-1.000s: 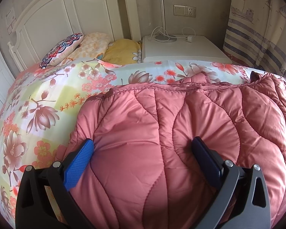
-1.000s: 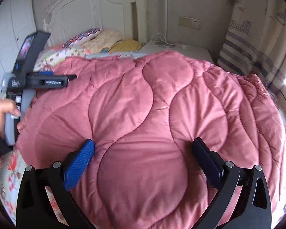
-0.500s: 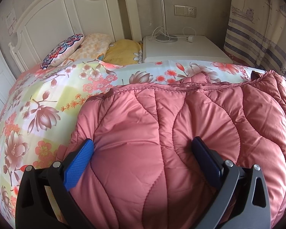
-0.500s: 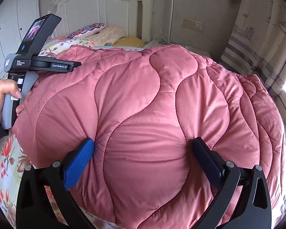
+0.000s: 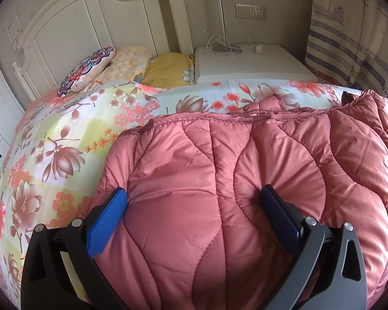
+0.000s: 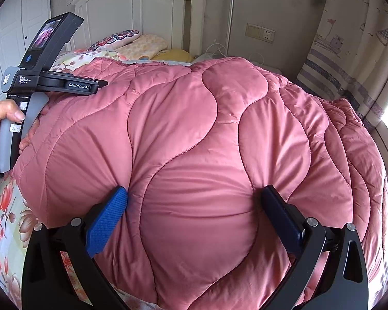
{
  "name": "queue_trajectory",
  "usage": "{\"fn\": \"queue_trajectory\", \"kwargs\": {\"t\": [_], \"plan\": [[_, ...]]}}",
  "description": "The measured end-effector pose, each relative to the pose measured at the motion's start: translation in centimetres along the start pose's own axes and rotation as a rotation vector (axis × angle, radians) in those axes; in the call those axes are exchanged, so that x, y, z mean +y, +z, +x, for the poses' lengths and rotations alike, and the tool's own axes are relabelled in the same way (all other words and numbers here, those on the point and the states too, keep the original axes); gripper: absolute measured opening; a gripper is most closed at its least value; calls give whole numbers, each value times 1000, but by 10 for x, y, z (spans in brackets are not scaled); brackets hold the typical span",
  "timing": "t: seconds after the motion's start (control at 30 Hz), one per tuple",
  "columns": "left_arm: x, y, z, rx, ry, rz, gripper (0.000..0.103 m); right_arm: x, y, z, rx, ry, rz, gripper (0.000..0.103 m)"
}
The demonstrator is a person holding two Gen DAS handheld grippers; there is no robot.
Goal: Fold large clothes
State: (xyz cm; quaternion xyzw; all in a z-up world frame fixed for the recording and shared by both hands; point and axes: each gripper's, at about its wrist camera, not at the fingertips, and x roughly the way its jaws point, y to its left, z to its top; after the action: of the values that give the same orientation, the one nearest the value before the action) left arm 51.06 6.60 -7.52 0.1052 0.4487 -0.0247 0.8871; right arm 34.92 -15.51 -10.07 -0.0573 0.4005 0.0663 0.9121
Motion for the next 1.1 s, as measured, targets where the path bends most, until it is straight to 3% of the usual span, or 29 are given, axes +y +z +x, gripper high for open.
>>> {"fn": "queue_trajectory", "kwargs": {"t": [0.1,0.2,0.27,0.4,0.47,0.53,0.6,0.73,0.83,0.93,1.1], "plan": [[1,2,-13,39,17,-13,101,-2,2,0,9,7,4,99],[9,-4,-60,-67,-51,-108,101,-5,1,0,10,19,7,99],[15,-20,-86,-115,-48,-136,101,-5,1,0,7,19,6,99],[14,-51,-69,-15,48,-58,101,-5,0,1,-4,19,3,99],[17,-62,-54,16,10,-54,101,-6,1,-1,1,31,3,99],[29,-67,-46,50,-59,-121,101,-12,5,-11,5,68,23,99],[35,-67,-40,72,-93,-147,101,-28,1,-33,-37,135,99,99],[32,-69,-40,58,-70,-114,101,-99,-48,-85,-144,397,467,99],[32,-74,-40,31,-72,-116,101,-140,-103,-97,-140,455,687,99],[29,-75,-40,23,-71,-116,101,-160,-137,-91,-95,474,810,99],[28,-74,-38,39,-86,-110,101,-157,-121,-66,-40,414,790,99]]}}
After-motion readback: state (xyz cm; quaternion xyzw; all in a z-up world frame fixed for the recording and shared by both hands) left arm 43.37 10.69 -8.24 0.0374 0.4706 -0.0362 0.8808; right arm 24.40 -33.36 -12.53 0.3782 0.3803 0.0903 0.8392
